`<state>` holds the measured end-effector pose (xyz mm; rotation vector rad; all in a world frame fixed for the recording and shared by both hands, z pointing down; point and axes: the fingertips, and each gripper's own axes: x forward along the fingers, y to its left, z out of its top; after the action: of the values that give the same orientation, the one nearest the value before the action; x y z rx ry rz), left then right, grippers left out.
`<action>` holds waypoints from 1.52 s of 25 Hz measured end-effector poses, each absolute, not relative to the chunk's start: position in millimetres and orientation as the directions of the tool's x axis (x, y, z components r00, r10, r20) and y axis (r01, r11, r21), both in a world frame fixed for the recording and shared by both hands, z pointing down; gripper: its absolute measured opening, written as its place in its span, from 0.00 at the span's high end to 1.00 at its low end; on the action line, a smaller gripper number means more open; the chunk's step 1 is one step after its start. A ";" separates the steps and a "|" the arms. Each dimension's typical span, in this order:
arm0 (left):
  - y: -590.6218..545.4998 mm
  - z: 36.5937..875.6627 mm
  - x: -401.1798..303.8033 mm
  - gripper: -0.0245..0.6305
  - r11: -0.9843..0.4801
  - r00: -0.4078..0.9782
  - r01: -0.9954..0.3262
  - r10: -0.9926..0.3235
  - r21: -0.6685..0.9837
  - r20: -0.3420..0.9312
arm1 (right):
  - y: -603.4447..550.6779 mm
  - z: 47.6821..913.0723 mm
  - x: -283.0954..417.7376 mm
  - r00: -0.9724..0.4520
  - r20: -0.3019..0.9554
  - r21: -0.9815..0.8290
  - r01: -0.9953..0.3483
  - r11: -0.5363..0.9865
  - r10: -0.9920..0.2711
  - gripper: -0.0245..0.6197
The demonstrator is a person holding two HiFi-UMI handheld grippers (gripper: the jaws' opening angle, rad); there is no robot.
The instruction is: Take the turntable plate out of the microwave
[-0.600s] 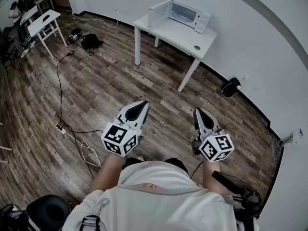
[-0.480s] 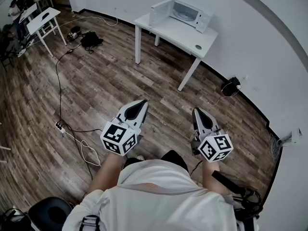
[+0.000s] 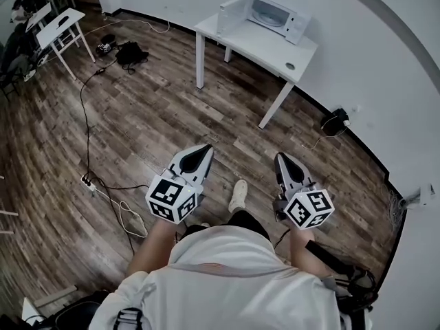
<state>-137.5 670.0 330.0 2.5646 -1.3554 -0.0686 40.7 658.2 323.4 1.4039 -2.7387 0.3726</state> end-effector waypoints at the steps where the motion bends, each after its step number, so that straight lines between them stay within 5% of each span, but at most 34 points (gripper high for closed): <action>1: 664.0 331.1 -140.0 0.95 -0.535 0.564 -0.812 -0.823 0.232 0.073 | 652.3 325.3 37.2 -0.597 0.146 -0.191 -0.800 0.569 -0.789 0.96; 38: 295.2 324.8 27.3 0.95 -0.528 0.556 -0.827 -0.819 0.193 0.141 | 280.8 342.2 191.3 -0.644 0.123 -0.297 -0.750 0.591 -0.755 0.96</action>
<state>27.3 295.2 324.8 2.5548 -1.3768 0.0486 191.3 280.8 342.2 1.3321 -2.8164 0.5144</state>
